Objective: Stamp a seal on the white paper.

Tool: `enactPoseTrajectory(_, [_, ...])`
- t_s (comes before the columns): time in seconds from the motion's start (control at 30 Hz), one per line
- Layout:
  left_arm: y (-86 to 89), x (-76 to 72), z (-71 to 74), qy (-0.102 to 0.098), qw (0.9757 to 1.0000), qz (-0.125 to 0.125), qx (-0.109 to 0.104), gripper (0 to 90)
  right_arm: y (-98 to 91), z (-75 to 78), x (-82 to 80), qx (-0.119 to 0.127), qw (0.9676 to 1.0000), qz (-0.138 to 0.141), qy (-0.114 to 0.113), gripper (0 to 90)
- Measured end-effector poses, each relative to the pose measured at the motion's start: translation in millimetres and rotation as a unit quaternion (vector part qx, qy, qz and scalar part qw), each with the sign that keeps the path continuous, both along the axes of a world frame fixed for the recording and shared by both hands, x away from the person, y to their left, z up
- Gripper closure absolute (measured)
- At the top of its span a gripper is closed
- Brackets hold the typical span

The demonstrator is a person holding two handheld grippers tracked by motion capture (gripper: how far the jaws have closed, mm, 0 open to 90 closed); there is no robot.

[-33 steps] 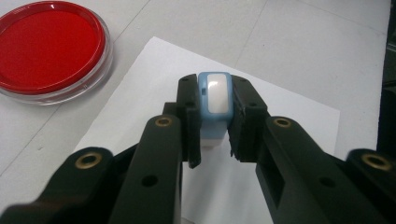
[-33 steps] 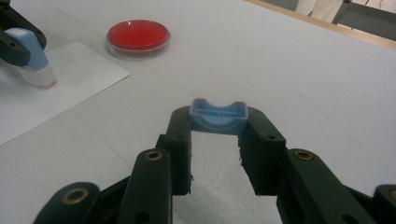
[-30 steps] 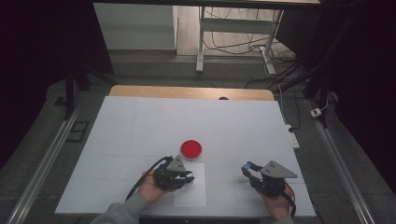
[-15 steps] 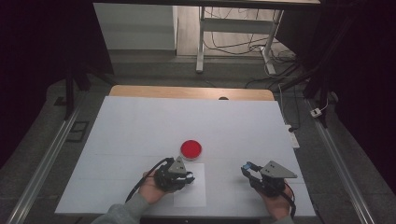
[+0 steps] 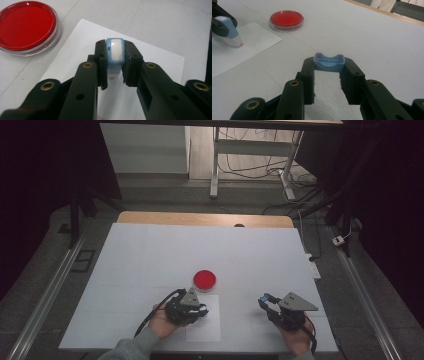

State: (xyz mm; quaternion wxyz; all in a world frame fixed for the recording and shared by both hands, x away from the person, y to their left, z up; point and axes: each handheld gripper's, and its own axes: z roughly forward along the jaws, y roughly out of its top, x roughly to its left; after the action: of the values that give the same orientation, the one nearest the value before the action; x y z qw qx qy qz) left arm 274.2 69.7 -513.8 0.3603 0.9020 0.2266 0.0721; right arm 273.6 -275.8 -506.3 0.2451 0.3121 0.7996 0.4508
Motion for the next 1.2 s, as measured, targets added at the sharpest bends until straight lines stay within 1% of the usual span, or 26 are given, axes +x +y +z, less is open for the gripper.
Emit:
enactPoseTrajectory(0.2, [0.6,0.3,0.1,0.001,1.0000,0.000,-0.004,76.5,-0.2,0.1,0.0,0.000,1.0000,0.000,-0.001,64.8])
enactPoseTrajectory(0.3, [4.0,0.8,4.8,0.001,0.9993,0.010,-0.036,76.3,-0.5,0.6,-0.2,-0.002,1.0000,-0.002,-0.002,64.8])
enactPoseTrajectory(0.33, [5.5,0.7,7.9,-0.004,0.9988,0.014,-0.046,76.2,-0.9,0.7,0.1,-0.001,1.0000,0.000,-0.002,64.8])
enactPoseTrajectory(0.4, [7.3,0.0,13.8,-0.009,0.9983,0.016,-0.056,76.2,-1.5,0.7,0.4,0.000,1.0000,0.000,-0.002,64.8])
enactPoseTrajectory(0.5, [9.2,-0.8,19.3,-0.014,0.9977,0.017,-0.064,76.3,-1.5,0.8,0.7,0.001,1.0000,0.000,-0.002,64.8])
enactPoseTrajectory(0.77, [13.2,-2.8,29.5,-0.015,0.9967,0.018,-0.078,76.2,-1.3,1.4,0.2,0.001,1.0000,-0.001,-0.003,64.8])
enactPoseTrajectory(0.97, [20.9,-2.5,36.8,-0.012,0.9951,0.027,-0.094,76.2,-0.8,1.2,0.0,0.000,1.0000,0.000,-0.002,64.8])
enactPoseTrajectory(1.2, [30.0,-1.8,44.4,-0.010,0.9927,0.034,-0.115,76.1,-0.9,1.2,0.2,0.001,1.0000,0.000,-0.003,64.8])
